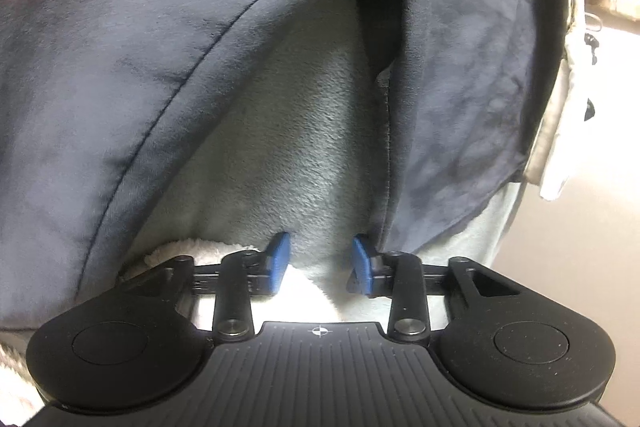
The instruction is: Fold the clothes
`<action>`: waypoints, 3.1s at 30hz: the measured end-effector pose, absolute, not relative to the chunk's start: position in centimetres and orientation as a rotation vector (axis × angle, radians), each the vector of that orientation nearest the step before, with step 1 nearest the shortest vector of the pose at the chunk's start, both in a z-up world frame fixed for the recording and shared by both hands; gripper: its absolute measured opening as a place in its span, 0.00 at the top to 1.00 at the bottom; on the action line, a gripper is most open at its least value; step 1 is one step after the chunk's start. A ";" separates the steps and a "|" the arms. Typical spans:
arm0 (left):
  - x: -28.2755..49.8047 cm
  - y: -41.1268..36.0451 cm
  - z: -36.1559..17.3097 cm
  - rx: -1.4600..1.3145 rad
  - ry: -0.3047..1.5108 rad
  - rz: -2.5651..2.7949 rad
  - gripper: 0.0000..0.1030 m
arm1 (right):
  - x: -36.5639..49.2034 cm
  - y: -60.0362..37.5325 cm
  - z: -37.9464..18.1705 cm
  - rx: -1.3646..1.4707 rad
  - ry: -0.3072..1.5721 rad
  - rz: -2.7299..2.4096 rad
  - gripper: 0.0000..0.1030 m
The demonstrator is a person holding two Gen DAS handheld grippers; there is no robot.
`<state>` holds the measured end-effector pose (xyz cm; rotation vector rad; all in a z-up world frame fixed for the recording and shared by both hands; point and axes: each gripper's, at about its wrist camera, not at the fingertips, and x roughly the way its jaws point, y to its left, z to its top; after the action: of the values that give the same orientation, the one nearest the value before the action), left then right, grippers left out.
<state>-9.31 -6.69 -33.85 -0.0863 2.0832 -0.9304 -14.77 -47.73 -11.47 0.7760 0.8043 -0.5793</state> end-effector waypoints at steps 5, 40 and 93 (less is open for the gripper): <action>-8.8 -5.8 -32.9 -0.104 2.069 -0.906 0.62 | -19.2 -46.3 -12.7 0.690 0.915 -0.561 0.60; -17.0 -10.9 -31.7 0.128 1.947 -0.819 0.61 | -13.0 -43.1 -20.9 0.057 1.091 -0.312 1.00; -13.3 -1.5 -25.7 -0.108 1.808 -0.778 0.58 | -35.7 -36.4 -16.6 0.669 0.946 -0.292 0.76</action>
<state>-13.28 -1.47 -25.68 -0.1077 1.8079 -0.7784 -35.71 -36.37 -16.63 0.6688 0.9455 -0.2918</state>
